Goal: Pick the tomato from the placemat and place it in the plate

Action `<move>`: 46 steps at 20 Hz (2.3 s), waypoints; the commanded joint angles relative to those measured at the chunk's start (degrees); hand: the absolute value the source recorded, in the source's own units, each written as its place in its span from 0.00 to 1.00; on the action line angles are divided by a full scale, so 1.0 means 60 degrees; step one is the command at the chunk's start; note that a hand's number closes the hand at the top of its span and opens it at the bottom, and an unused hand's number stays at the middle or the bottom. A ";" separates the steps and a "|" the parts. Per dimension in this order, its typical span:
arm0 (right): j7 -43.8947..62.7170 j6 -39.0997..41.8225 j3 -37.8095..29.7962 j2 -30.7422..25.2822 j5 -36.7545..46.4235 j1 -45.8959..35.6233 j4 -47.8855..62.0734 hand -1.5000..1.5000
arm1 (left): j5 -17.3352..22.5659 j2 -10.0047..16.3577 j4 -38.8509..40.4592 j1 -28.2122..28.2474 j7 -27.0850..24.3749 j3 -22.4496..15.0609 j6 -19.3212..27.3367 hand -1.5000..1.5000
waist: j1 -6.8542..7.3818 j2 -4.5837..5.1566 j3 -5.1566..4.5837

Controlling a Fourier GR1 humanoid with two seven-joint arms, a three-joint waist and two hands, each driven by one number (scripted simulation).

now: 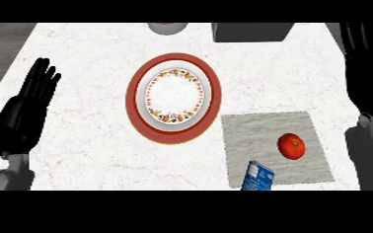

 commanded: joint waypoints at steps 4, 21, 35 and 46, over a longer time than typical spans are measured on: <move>0.2227 -0.0891 0.0147 0.0933 -0.0945 0.0339 0.1245 0.00 | -0.0884 0.0219 0.0749 -0.0842 0.0274 -0.0453 -0.0016 0.50 | 0.0155 0.0192 0.0073; 0.0793 -0.2352 0.2414 -0.0583 0.4545 0.4740 0.0665 0.00 | -0.1957 -0.0866 0.1823 -0.1637 0.0901 -0.1279 0.0312 0.50 | 0.0107 0.0094 0.0071; 0.6598 0.1384 0.1401 -0.4211 0.3718 0.4625 -0.2297 0.00 | -0.2297 -0.1068 0.2016 -0.1782 0.0736 -0.1130 0.0237 0.50 | 0.0219 0.0108 0.0063; 0.7278 0.3296 0.1282 -0.3219 0.4149 0.3399 -0.0787 0.00 | -0.2514 -0.1288 0.1552 -0.1484 0.0992 -0.0688 -0.0384 0.50 | 0.0262 0.0115 0.0073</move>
